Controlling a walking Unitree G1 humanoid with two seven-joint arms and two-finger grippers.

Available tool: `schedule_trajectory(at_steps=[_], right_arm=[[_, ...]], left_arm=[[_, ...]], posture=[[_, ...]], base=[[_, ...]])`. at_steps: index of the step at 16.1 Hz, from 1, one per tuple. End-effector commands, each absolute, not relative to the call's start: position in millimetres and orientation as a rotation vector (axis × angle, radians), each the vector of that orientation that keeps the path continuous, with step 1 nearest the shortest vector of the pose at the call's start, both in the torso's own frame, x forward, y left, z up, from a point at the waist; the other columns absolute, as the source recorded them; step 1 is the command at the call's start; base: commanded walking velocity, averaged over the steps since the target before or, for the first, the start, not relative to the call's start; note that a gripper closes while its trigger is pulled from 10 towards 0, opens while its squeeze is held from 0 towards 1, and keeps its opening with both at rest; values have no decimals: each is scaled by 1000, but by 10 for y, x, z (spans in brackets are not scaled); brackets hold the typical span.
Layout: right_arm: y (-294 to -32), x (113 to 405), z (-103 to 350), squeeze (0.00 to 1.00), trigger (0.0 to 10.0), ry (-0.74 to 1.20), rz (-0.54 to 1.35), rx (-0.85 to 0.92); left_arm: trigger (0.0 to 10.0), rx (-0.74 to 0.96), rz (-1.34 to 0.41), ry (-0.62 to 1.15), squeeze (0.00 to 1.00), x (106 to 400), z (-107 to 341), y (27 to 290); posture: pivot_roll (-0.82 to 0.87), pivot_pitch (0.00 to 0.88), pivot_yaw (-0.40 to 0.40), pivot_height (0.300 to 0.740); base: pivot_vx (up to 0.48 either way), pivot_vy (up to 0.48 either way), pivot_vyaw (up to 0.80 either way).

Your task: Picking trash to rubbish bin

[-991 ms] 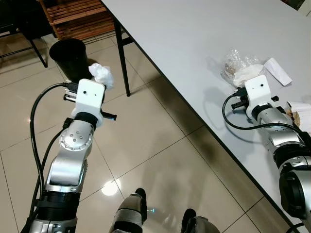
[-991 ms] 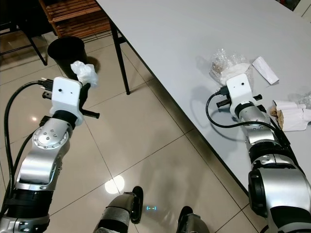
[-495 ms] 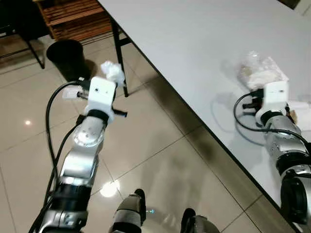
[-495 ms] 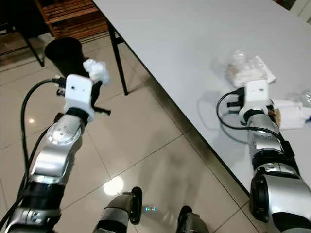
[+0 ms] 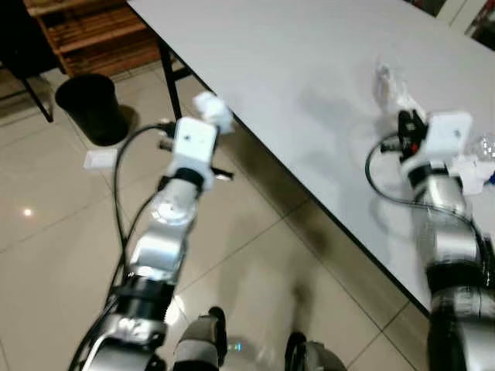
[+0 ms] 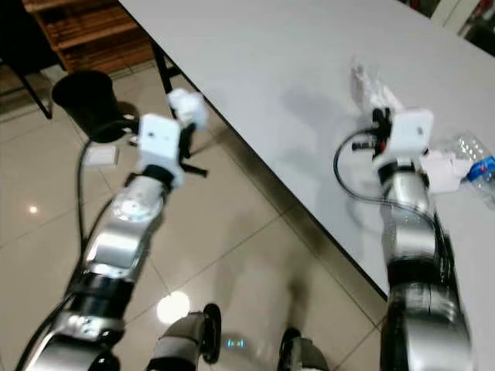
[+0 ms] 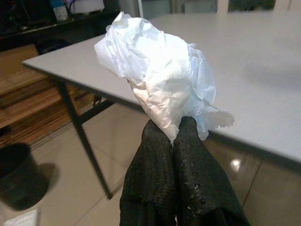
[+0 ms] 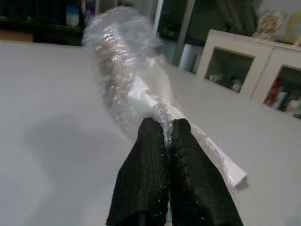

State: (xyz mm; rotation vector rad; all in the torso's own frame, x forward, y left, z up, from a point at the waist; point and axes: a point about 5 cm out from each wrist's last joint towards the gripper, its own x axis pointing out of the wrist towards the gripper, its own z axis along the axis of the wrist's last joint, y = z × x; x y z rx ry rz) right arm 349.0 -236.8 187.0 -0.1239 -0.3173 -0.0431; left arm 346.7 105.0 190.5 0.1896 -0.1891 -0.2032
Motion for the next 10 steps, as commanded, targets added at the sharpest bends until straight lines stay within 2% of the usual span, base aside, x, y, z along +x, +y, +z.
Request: schedule_trajectory(at_steps=[1,2,4,6,7,8,9,10], right_arm=[[-2358,3367,1940,0,0,-357,-81,-104],[-2332,3209,1932,0,0,-368,-107,-99],[-2298,2952,1893,0,0,-361,-144,-97],[-2205,2640,1888,0,0,-343,-186,-45],[-2180,2598,1892,0,0,-341,-187,-42],[-2096,2486,1894,0,0,-329,-192,-40],[-2029,2403,1888,0,5608,-315,-199,-31],[-1997,2369,1879,0,10000,-307,-207,-24]], left_arm=[[0,166,-210,-202,0,3483,1927,985],[118,156,-213,-198,0,3506,1923,932],[1529,156,-224,-193,0,3530,1884,855],[1725,145,-263,-187,0,3526,1818,782],[2314,145,-269,-183,0,3529,1806,766],[4510,142,-272,-171,0,3535,1780,740],[8275,138,-276,-161,0,3544,1756,714],[9765,138,-276,-156,0,3548,1744,703]], posture=[[245,131,-38,740],[220,120,-41,740],[175,110,-39,740],[147,95,-39,740],[137,89,-37,740],[123,81,-35,740],[109,70,-34,740],[99,66,-33,740]], base=[[0,0,0],[0,0,0],[0,0,0],[0,0,0],[0,0,0],[0,0,0],[0,0,0],[0,0,0]])
